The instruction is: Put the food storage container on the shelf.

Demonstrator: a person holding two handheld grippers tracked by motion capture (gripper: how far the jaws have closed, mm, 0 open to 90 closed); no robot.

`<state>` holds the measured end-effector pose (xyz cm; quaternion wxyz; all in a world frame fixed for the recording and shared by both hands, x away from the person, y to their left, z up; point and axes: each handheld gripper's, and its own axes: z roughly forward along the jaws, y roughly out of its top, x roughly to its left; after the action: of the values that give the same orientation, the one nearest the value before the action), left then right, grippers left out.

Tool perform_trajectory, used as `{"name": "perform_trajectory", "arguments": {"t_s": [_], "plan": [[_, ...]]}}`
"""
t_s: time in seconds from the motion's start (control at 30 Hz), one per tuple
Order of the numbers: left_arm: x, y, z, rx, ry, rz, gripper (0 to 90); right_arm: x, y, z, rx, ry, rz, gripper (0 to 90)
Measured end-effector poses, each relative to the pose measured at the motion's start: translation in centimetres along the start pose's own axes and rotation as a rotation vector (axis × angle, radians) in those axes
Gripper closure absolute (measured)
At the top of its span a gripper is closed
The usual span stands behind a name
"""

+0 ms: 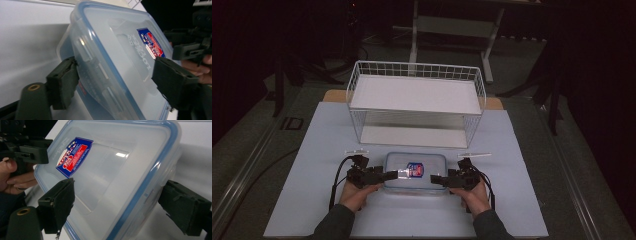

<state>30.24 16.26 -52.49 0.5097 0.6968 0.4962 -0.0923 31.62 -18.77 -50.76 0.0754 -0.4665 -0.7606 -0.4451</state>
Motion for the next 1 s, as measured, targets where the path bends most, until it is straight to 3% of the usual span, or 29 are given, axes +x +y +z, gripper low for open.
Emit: {"name": "perform_trajectory", "arguments": {"t_s": [0.3,0.37,0.5,0.7,1.0], "plan": [[-1.0,-0.5,-1.4,-0.022,0.006,0.021,36.7,-0.4,-0.5,-1.7,-0.029,0.051,0.02,36.1],[-1.0,-0.7,-1.9,-0.02,-0.007,0.006,40.3,-0.4,-0.7,-2.1,-0.042,0.07,0.032,40.4],[-1.2,-0.9,-2.4,-0.013,-0.019,0.003,44.1,-0.3,-0.8,-2.5,-0.045,0.081,0.018,43.0],[-1.2,-1.3,-2.9,-0.013,-0.036,0.004,47.9,-0.5,-1.0,-2.7,-0.051,0.118,0.04,47.0],[-1.9,-1.8,-3.2,-0.024,-0.019,0.02,48.0,-1.0,-1.2,-3.2,-0.047,0.171,0.047,51.8]]}}
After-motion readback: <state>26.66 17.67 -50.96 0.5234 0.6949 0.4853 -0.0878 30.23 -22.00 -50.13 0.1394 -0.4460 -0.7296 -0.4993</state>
